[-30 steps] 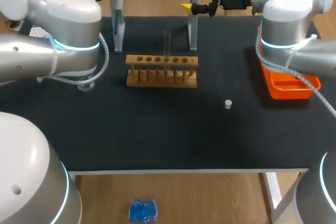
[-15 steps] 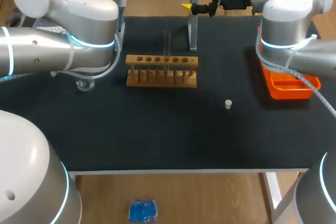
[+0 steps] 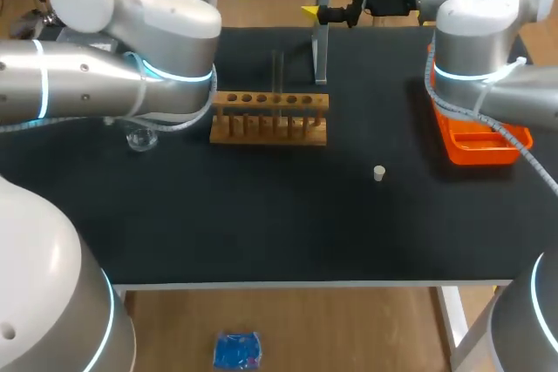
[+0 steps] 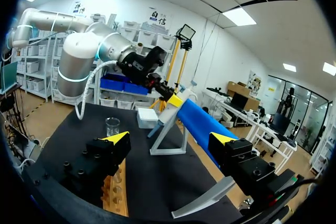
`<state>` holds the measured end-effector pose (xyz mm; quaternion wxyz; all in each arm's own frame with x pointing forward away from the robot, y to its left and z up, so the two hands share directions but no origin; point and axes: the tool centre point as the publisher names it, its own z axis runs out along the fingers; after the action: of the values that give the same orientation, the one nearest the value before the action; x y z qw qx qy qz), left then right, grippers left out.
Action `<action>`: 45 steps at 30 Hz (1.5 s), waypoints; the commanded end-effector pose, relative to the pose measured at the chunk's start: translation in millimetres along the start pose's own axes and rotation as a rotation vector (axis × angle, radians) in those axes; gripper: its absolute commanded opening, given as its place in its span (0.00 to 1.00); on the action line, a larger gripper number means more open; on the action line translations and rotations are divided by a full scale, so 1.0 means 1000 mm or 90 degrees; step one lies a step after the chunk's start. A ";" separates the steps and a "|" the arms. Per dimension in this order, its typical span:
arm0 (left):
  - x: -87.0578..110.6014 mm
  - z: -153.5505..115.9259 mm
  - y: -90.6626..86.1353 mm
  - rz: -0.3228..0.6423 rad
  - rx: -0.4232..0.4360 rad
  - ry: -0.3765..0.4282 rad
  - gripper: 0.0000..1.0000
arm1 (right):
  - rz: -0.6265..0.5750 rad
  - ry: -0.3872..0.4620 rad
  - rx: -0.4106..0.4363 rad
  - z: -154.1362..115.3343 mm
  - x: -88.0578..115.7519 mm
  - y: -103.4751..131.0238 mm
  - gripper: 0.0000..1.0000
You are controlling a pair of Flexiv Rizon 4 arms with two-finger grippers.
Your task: Invert the test tube, pick up the pipette, mount the tip to pipette, aspirate from beaker and dispense into the tube, eject the tip, return the pipette, and cap with the stopper.
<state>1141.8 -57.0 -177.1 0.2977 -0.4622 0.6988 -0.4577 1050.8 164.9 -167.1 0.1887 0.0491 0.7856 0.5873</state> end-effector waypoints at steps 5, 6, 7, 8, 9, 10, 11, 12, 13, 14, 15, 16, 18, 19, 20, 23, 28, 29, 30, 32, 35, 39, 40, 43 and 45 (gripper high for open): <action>-0.002 0.009 0.001 -0.008 0.001 -0.029 0.00 | 0.000 0.000 0.001 0.000 0.000 0.000 1.00; -0.003 0.010 0.000 -0.009 0.001 -0.030 0.00 | 0.000 0.000 0.001 0.000 0.000 0.000 1.00; -0.004 0.010 0.000 -0.010 0.002 -0.034 0.00 | 0.000 0.000 0.001 0.000 0.000 0.000 1.00; -0.006 0.010 -0.001 -0.011 0.002 -0.040 0.00 | 0.000 0.000 0.001 0.000 0.000 0.000 1.00; -0.007 0.010 -0.001 -0.012 0.002 -0.041 0.00 | 0.000 0.000 0.001 0.000 0.000 0.000 1.00; -0.007 0.010 -0.001 -0.014 0.002 -0.045 0.00 | 0.000 0.000 0.001 0.000 0.000 0.000 1.00; -0.008 0.011 -0.002 -0.014 0.002 -0.047 0.00 | 0.000 0.000 0.001 0.000 0.000 0.000 1.00; -0.009 0.011 -0.002 -0.014 0.002 -0.048 0.00 | 0.000 0.000 0.001 0.000 0.000 0.000 1.00; -0.009 0.012 -0.002 -0.015 0.001 -0.051 0.00 | 0.000 0.000 0.001 0.000 0.000 0.000 1.00; -0.009 0.012 -0.002 -0.016 0.000 -0.053 0.00 | 0.000 0.000 0.001 0.000 0.000 0.000 1.00; -0.010 0.013 -0.003 -0.017 0.000 -0.054 0.00 | 0.000 0.000 0.001 0.000 0.000 0.000 1.00; -0.010 0.014 -0.003 -0.017 -0.002 -0.057 0.00 | 0.000 0.000 0.001 0.000 0.000 0.000 1.00; -0.010 0.015 -0.003 -0.017 -0.004 -0.059 0.00 | 0.000 0.000 0.001 0.000 0.000 0.000 1.00; -0.010 0.016 -0.003 -0.017 -0.009 -0.065 0.00 | 0.000 0.000 0.001 0.000 0.000 0.000 1.00; -0.011 0.016 -0.002 -0.017 -0.009 -0.065 0.00 | 0.000 0.000 0.001 0.000 0.000 0.000 1.00; -0.012 0.017 -0.002 -0.017 -0.017 -0.073 0.00 | 0.000 0.000 0.001 0.000 0.000 0.000 1.00; -0.013 0.020 -0.001 -0.018 -0.024 -0.080 0.00 | 0.000 0.000 0.001 0.000 0.000 0.000 1.00; -0.013 0.020 -0.001 -0.018 -0.025 -0.081 0.00 | 0.000 0.000 0.001 0.000 0.000 0.000 1.00; -0.013 0.021 -0.001 -0.019 -0.025 -0.081 0.00 | 0.000 0.000 0.001 0.000 0.000 0.000 1.00; -0.013 0.022 -0.001 -0.019 -0.027 -0.083 0.00 | 0.000 0.000 0.001 0.000 0.000 0.000 1.00; -0.014 0.023 -0.001 -0.019 -0.029 -0.087 0.00 | 0.000 0.000 0.001 0.000 0.000 0.000 1.00; -0.014 0.024 -0.001 -0.020 -0.032 -0.091 0.00 | 0.000 0.000 0.001 0.000 0.000 0.000 1.00; -0.014 0.024 -0.001 -0.021 -0.033 -0.092 0.00 | 0.000 0.000 0.001 0.000 0.000 0.000 1.00; -0.015 0.026 0.000 -0.023 -0.037 -0.096 0.00 | 0.000 0.000 0.001 0.000 0.000 0.000 1.00; -0.015 0.027 0.001 -0.027 -0.040 -0.099 0.00 | 0.000 0.000 0.001 0.000 0.000 0.000 1.00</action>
<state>1166.2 -50.0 -190.4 0.3272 -0.5159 0.6767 -0.4109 1050.8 164.9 -167.1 0.1887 0.0491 0.7856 0.5873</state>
